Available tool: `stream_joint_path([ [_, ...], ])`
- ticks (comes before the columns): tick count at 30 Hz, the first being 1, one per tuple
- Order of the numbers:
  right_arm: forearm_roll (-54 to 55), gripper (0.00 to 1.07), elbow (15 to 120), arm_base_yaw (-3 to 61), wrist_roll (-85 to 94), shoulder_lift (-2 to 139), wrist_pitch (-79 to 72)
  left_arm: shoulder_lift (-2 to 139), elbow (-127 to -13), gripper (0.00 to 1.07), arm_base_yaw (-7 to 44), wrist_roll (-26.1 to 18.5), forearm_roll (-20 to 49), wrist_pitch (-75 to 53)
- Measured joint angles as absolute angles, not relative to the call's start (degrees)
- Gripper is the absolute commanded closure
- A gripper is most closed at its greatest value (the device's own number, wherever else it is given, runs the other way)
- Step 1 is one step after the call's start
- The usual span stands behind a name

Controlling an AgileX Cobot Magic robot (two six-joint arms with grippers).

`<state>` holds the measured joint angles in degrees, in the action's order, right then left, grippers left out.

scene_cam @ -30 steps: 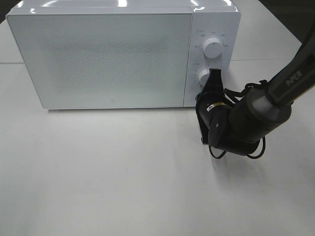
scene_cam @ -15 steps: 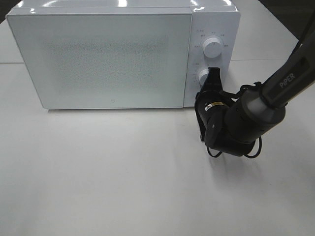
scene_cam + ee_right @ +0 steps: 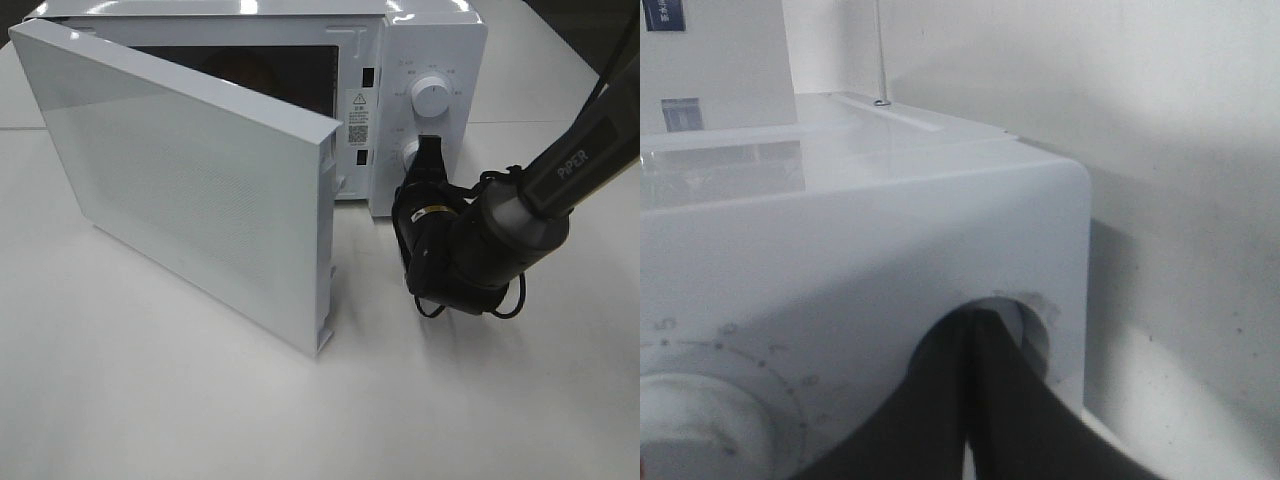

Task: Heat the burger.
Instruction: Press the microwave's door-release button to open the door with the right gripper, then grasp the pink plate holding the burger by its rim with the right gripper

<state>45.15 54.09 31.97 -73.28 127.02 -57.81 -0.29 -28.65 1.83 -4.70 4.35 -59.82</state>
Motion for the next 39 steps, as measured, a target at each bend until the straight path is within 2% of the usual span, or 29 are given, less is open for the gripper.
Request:
stream_joint_path([
  [15, 45.1, 1.07, 53.9, 31.8, -72.2, 125.8, -54.6, -0.3, -28.6, 0.07, 1.8, -4.7, 4.4, -59.8],
  [39, 40.7, 1.07, 46.2, 31.2, -68.5, 114.2, -42.4, -0.3, -28.6, 0.07, 1.8, -4.7, 4.4, -59.8],
])
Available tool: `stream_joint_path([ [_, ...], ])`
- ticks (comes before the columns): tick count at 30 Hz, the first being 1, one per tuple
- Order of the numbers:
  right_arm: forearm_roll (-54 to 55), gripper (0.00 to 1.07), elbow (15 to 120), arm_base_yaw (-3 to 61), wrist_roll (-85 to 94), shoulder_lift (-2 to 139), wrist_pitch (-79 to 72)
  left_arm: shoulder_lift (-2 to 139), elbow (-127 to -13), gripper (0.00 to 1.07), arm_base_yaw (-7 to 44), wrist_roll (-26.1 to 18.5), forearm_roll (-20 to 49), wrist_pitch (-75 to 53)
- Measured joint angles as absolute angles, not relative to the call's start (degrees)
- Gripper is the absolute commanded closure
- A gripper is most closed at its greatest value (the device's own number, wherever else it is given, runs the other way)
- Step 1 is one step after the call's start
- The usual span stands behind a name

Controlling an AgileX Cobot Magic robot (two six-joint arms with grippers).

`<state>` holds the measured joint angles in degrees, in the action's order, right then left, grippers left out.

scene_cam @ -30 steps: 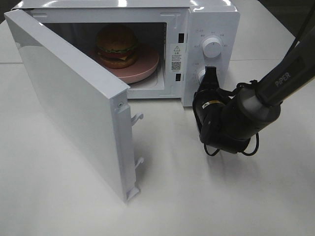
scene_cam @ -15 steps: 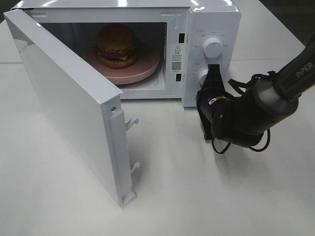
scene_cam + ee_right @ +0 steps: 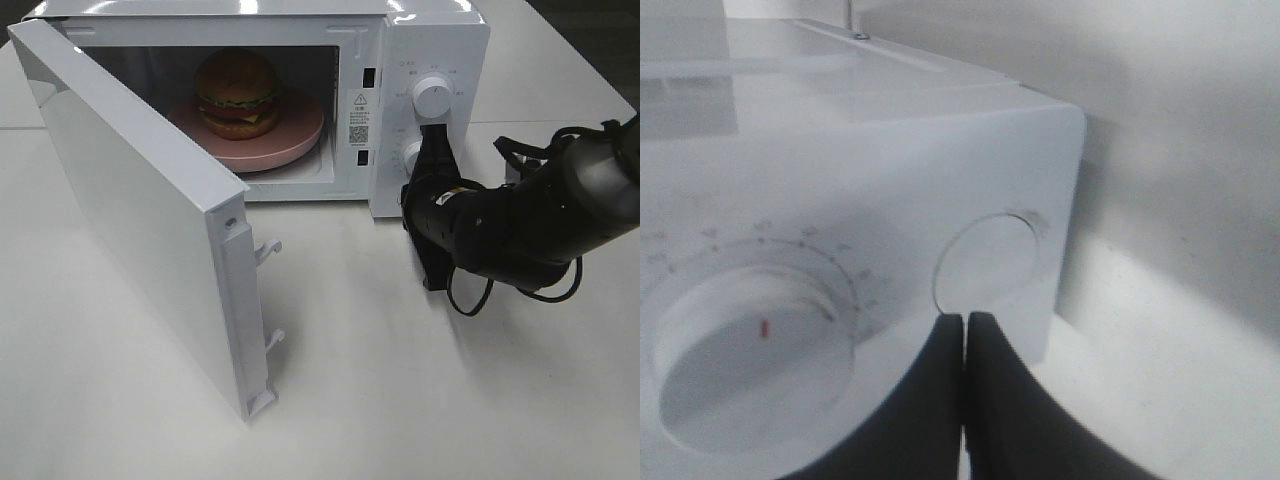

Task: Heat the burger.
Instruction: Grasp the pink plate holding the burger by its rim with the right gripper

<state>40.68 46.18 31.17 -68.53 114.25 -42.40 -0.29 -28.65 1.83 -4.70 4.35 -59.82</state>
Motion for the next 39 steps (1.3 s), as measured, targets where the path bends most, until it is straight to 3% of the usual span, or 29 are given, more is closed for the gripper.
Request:
stream_joint_path([
  [9, 40.7, 1.07, 43.2, 31.2, -57.4, 108.0, -32.6, -0.3, -28.6, 0.07, 1.8, -4.7, 4.4, -59.8],
  [30, 40.5, 1.07, 43.0, 28.5, -9.5, 95.0, -1.3, -0.3, -28.6, 0.07, 1.8, -4.7, 4.4, -59.8],
  [39, 27.4, 1.07, 45.8, 25.0, -2.6, 92.0, 16.2, -0.3, -28.6, 0.07, 1.8, -4.7, 4.4, -59.8],
])
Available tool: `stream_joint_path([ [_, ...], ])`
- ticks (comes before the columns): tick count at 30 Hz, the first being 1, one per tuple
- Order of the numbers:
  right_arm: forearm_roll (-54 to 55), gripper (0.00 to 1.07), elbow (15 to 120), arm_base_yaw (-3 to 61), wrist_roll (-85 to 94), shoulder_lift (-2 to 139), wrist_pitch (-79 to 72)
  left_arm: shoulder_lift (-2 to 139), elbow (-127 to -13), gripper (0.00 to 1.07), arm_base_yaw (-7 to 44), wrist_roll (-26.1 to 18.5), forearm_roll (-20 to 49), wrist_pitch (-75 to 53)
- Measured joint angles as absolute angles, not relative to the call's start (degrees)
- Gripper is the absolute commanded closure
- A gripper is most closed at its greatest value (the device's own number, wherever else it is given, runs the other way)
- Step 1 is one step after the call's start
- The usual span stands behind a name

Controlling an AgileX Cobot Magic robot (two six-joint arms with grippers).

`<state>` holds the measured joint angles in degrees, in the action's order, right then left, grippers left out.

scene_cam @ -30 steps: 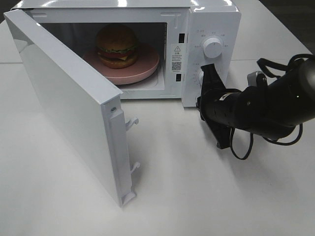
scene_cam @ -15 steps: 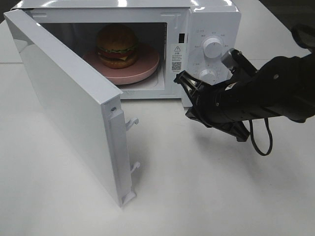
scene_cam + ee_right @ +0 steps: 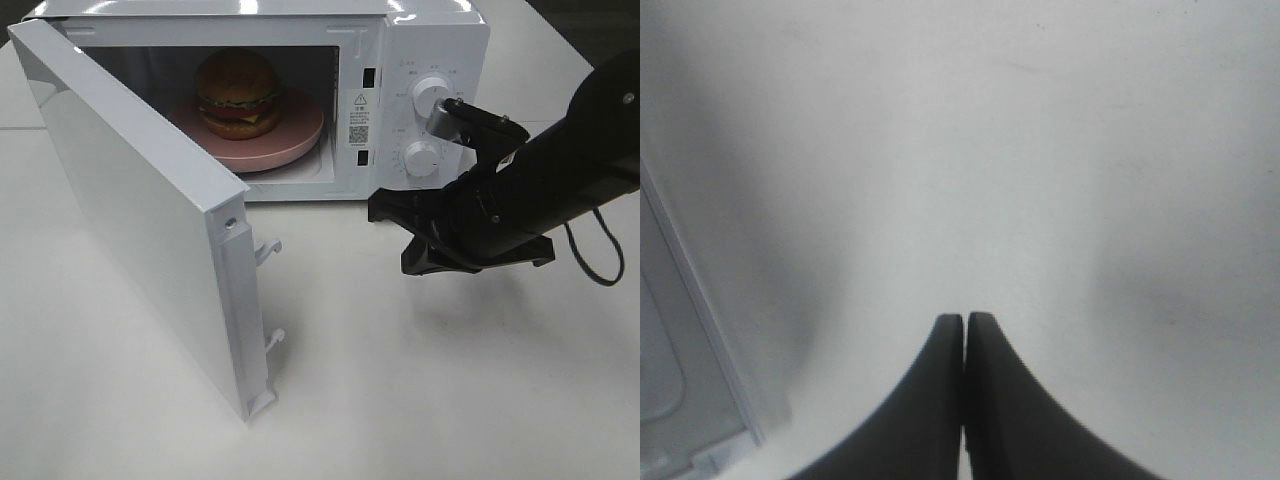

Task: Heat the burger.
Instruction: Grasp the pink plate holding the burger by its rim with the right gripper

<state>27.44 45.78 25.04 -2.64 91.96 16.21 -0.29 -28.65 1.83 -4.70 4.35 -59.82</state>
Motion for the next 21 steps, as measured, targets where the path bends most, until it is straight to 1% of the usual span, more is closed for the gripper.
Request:
stream_joint_path([
  [1, 27.4, 1.07, 45.8, 25.0, -2.6, 92.0, 16.2, -0.3, -28.6, 0.07, 1.8, -4.7, 4.4, -59.8],
  [3, 19.7, 1.07, 48.0, 24.6, -2.5, 91.5, 23.3, -0.3, -28.6, 0.07, 1.8, -4.7, 4.4, -59.8],
  [6, 17.6, 1.07, 48.6, 24.6, -2.2, 91.4, 25.1, -0.3, -28.6, 0.07, 1.8, -4.7, 4.4, -59.8],
  [8, 11.3, 1.06, 51.8, 24.6, 0.5, 91.0, 32.8, -0.3, -28.6, 0.07, 1.8, -4.7, 4.4, -59.8],
  [11, 9.9, 1.06, 52.8, 24.6, 1.7, 91.0, 34.7, -0.3, -28.6, 0.07, 1.8, -4.7, 4.4, -59.8],
  [13, 5.8, 1.05, 55.7, 24.6, 7.8, 91.0, 40.9, -0.3, -28.6, 0.07, 1.8, -4.7, 4.4, -59.8],
  [17, 4.2, 1.04, 57.8, 24.6, 14.1, 91.0, 44.9, -0.3, -28.6, 0.07, 1.8, -4.7, 4.4, -59.8],
  [18, 3.2, 1.04, 58.8, 24.6, 18.9, 91.0, 46.8, -0.3, -28.6, 0.07, 1.8, -4.7, 4.4, -59.8],
  [19, 3.2, 1.04, 58.8, 24.6, 18.9, 91.0, 46.8, -0.3, -28.6, 0.07, 1.8, -4.7, 4.4, -59.8],
  [21, 1.8, 1.03, 60.2, 24.6, 25.3, 91.0, 49.4, -0.3, -28.6, 0.07, 1.8, -4.7, 4.4, -59.8],
])
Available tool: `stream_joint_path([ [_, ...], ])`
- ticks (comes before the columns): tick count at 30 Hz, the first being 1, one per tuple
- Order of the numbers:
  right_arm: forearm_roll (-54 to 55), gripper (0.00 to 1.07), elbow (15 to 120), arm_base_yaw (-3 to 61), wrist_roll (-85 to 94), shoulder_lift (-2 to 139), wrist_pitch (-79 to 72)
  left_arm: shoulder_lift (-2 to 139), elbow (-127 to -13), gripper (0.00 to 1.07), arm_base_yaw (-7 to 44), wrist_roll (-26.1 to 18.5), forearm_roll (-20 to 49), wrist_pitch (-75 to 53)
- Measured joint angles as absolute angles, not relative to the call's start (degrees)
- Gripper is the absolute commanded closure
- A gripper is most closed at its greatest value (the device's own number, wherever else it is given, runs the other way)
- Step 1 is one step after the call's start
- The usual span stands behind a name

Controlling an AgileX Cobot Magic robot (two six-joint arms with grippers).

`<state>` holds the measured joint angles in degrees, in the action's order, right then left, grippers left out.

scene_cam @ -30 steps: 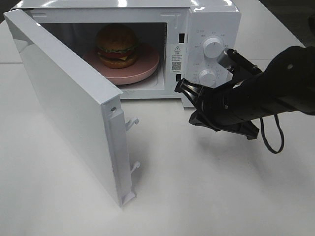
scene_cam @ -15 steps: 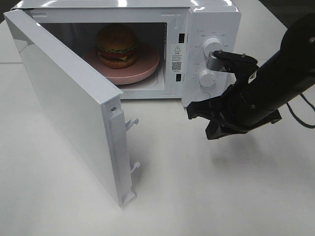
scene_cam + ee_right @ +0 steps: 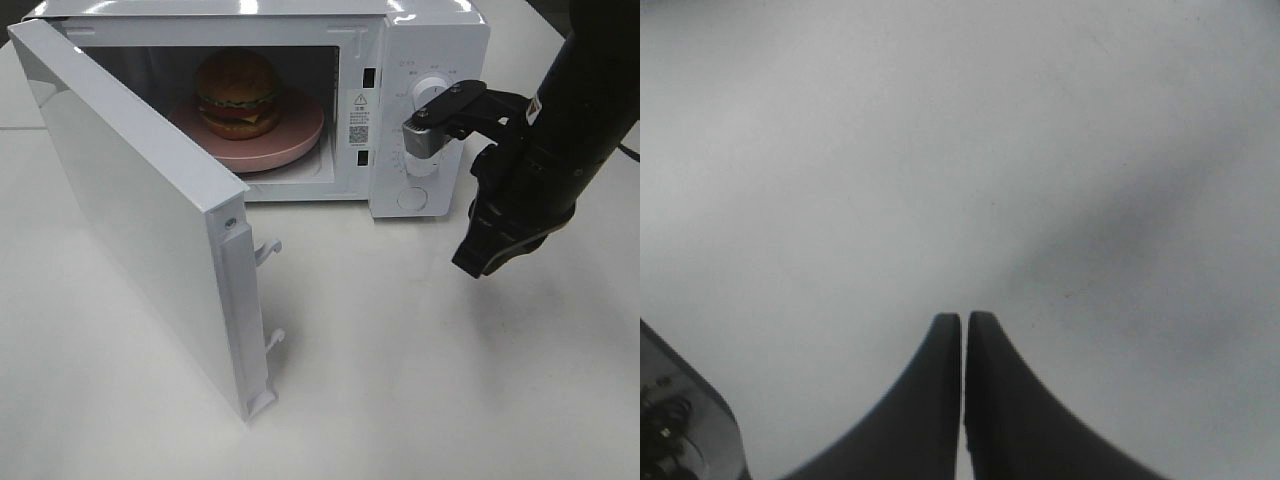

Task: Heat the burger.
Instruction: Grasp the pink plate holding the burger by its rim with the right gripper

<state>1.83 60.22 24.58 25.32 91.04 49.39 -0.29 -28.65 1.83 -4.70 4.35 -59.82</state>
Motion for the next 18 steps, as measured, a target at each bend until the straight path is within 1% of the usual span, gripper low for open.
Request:
stream_joint_path([
  [3, 1.6, 1.03, 60.7, 24.6, 27.7, 91.0, 50.1, -0.3, -28.6, 0.07, 1.8, -4.7, 4.4, -59.8],
  [5, 1.4, 1.03, 62.1, 24.6, 37.8, 91.0, 51.1, -0.3, -28.6, 0.07, 1.8, -4.7, 4.4, -59.8],
  [6, 1.4, 1.03, 62.1, 24.6, 37.8, 91.0, 51.1, -0.3, -28.6, 0.07, 1.8, -4.7, 4.4, -59.8],
  [7, 1.4, 1.03, 62.3, 24.6, 43.3, 91.0, 50.9, -0.3, -28.6, 0.07, 1.8, -4.7, 4.4, -59.8],
  [8, 1.4, 1.03, 62.3, 24.6, 43.3, 91.0, 50.9, -0.3, -28.6, 0.07, 1.8, -4.7, 4.4, -59.8],
  [10, 1.2, 1.02, 62.3, 24.6, 52.9, 91.0, 50.9, -0.3, -28.6, 0.07, 1.8, -4.7, 4.4, -59.8],
  [12, 1.1, 1.01, 62.3, 24.6, 56.4, 91.0, 50.8, -0.3, -28.6, 0.07, 1.8, -4.7, 4.4, -59.8],
  [13, 1.1, 1.01, 62.3, 24.6, 63.3, 91.0, 50.6, -0.3, -28.6, 0.07, 1.8, -4.7, 4.4, -59.8],
  [14, 1.1, 1.01, 62.3, 24.6, 63.3, 91.0, 50.6, -0.3, -28.6, 0.07, 1.8, -4.7, 4.4, -59.8],
  [16, 1.1, 0.99, 62.3, 24.6, 71.6, 91.0, 50.4, -0.3, -28.6, 0.07, 1.8, -4.7, 4.4, -59.8],
  [17, 1.1, 0.99, 62.3, 24.6, 71.6, 91.0, 50.4, -0.3, -28.6, 0.07, 1.8, -4.7, 4.4, -59.8],
  [18, 1.1, 0.98, 62.3, 24.6, 75.7, 91.0, 49.8, -0.3, -28.6, 0.07, 1.8, -4.7, 4.4, -59.8],
])
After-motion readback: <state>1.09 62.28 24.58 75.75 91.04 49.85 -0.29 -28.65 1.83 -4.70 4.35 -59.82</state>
